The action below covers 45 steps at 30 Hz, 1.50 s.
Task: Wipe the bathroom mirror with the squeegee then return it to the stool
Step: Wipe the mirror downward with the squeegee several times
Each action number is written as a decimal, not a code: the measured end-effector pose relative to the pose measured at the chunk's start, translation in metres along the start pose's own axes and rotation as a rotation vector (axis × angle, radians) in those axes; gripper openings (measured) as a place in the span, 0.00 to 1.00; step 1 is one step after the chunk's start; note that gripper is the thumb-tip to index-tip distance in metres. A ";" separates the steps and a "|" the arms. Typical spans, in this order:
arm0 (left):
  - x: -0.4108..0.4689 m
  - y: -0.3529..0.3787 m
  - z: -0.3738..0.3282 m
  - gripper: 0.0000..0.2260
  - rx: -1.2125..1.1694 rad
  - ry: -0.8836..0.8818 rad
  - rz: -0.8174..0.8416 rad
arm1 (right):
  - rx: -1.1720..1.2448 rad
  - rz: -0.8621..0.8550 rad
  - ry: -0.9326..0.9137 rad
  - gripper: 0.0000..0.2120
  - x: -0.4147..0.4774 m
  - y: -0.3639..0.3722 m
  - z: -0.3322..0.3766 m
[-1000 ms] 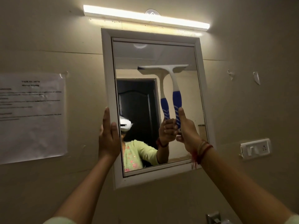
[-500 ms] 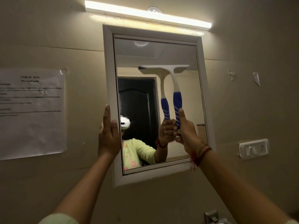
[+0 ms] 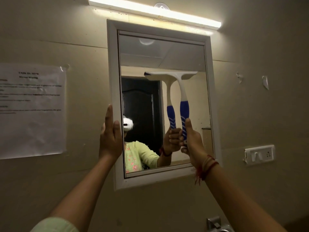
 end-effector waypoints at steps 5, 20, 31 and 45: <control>0.001 0.002 0.000 0.22 0.007 -0.001 0.032 | -0.002 -0.127 -0.015 0.29 -0.026 -0.029 -0.041; -0.001 -0.001 -0.001 0.20 0.049 -0.007 0.013 | 0.026 -0.163 0.031 0.28 -0.046 -0.033 -0.062; -0.001 0.000 -0.001 0.21 0.056 0.004 -0.001 | 0.090 -0.061 0.007 0.26 -0.023 -0.009 -0.030; 0.000 0.001 0.002 0.21 0.045 -0.006 -0.013 | 0.009 -0.130 0.006 0.26 -0.044 -0.022 -0.055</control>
Point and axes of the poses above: each hand's wrist, its own x-axis towards the middle knuckle, its own y-axis out of the palm, z = x × y, the point moved 9 cm from there along x, towards the middle knuckle, and after that the axes turned 12 degrees about x, right-handed, at the moved point
